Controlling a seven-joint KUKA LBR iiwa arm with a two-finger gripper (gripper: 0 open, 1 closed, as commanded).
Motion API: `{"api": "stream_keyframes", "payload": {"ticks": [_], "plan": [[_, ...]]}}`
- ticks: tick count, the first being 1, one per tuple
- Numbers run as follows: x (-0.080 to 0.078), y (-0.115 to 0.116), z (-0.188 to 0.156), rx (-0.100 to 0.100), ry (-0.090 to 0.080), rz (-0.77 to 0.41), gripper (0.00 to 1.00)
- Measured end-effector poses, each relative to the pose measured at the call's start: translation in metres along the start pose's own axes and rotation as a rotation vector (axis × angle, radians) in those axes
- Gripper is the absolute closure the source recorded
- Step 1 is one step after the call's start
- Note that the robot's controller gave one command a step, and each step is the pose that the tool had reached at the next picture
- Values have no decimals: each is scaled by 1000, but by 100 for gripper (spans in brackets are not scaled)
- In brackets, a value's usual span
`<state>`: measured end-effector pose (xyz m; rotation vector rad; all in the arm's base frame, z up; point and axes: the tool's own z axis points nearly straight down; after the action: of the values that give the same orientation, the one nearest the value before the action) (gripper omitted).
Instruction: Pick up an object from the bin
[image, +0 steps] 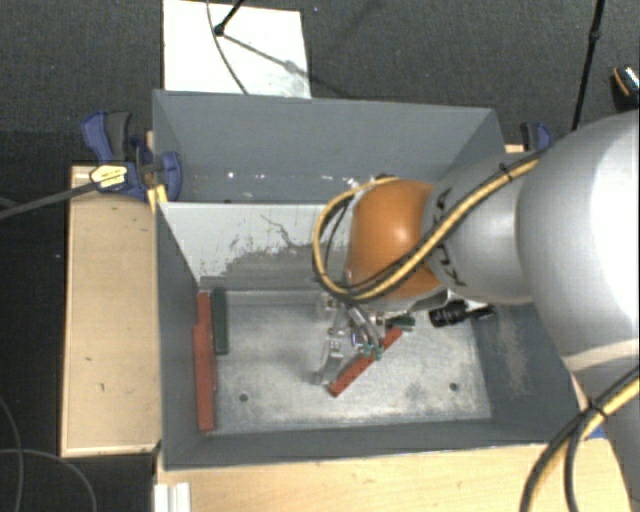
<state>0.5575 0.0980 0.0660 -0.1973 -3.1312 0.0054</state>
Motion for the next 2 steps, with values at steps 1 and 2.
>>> {"api": "stream_keyframes", "payload": {"ticks": [1,2], "plan": [[31,-63,-13,0,-2,20,0],[-12,-141,-15,-1,-10,-179,0]]}}
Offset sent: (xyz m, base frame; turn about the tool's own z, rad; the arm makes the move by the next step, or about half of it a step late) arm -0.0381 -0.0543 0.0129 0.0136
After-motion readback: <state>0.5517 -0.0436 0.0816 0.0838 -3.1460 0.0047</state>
